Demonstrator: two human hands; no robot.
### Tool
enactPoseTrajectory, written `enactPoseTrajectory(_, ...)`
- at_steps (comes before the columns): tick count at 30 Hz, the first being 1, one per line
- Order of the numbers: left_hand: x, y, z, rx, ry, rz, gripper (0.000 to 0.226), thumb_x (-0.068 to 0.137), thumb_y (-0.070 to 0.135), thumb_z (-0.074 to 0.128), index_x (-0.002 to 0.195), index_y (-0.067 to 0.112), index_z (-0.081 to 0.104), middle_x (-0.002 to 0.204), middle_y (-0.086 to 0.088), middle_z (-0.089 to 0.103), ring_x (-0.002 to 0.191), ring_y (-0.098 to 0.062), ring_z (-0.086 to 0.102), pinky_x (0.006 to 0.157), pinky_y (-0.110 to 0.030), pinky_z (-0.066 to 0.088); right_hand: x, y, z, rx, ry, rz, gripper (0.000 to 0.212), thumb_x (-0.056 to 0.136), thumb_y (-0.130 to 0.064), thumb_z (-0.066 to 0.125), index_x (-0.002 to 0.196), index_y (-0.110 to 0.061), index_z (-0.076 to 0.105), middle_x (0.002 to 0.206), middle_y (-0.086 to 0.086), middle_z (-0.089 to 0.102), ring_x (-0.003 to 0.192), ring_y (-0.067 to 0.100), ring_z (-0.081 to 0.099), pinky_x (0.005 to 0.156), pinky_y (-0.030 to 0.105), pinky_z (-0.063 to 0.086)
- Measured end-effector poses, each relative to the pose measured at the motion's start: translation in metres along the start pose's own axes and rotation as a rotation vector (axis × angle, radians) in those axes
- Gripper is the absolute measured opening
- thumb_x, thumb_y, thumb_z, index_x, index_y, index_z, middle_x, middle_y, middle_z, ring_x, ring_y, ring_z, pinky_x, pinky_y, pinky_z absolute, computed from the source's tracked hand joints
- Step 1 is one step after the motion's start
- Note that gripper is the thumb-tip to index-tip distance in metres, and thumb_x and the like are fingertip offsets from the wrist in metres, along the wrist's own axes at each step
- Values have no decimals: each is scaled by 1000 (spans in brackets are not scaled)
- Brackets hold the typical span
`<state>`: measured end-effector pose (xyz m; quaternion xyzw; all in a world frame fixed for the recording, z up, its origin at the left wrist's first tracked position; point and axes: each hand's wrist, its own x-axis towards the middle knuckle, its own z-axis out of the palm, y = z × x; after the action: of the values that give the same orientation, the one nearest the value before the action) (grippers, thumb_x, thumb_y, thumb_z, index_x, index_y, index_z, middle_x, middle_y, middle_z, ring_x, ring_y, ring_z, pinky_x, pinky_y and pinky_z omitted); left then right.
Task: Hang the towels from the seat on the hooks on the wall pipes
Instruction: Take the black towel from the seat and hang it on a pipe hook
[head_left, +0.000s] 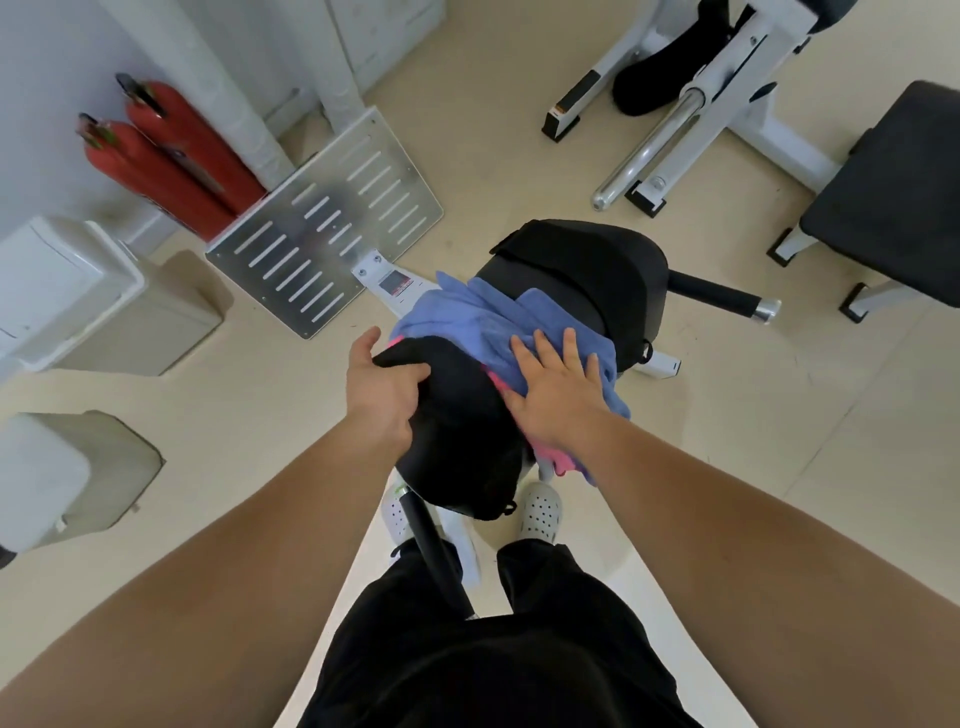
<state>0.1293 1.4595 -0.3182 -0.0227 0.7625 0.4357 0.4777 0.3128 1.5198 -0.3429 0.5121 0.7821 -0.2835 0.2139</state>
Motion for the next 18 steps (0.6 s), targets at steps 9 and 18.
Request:
enactPoseTrajectory(9,-61,61,-39,-474,-104,95,73,89,-15,59,145,29,45,120,-14,69,97,-27,73,93,-44,58,-81,-38,-51,751,-73,-290,29,93,-30,70,70,-27,52,50,-24,55,53,-8,55,61,9,42)
enactPoseTrajectory(18,-43,96,-64,-529,-23,104,63,94,-13,53,148,17,41,123,-13,64,94,-21,69,62,-29,61,-93,-10,-57,673,-37,-241,22,97,-28,60,76,-29,56,62,-11,57,60,2,55,66,22,40)
